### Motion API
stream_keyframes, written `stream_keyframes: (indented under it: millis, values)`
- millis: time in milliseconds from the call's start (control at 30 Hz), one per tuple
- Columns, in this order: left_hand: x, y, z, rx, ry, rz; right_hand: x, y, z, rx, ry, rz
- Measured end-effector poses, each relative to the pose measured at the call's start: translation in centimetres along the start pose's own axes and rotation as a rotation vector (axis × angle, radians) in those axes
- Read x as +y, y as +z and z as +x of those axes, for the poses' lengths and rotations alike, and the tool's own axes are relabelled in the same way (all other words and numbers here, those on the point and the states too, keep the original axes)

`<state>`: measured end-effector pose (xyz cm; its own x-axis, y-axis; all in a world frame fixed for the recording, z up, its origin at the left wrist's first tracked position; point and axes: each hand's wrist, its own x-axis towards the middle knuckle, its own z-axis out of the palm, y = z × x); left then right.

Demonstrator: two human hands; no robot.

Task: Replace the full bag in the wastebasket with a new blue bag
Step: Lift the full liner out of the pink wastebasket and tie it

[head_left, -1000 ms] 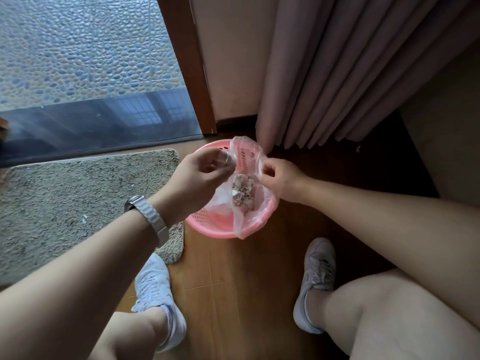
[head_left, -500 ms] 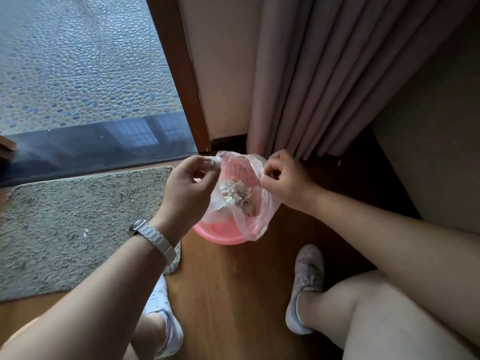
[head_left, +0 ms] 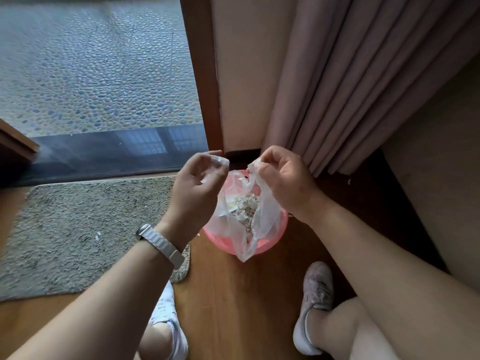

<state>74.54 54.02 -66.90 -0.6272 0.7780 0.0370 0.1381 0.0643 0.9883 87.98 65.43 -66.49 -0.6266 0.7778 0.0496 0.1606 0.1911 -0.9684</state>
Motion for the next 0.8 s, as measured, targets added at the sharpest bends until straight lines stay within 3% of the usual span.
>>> stream_keyframes:
  millis: [300, 600, 800]
  values:
    - [-1.3, 0.3, 3.5, -0.076, -0.063, -0.207, 2.7, 2.0, 3.6, 0.033, 0.037, 0.009]
    - [-1.9, 2.0, 6.0, -0.134, -0.235, -0.459, 3.2, 3.8, 6.2, -0.043, 0.191, 0.256]
    - [-2.5, 1.9, 6.3, -0.171, -0.229, -0.393, 3.6, 3.1, 6.4, 0.069, 0.208, 0.26]
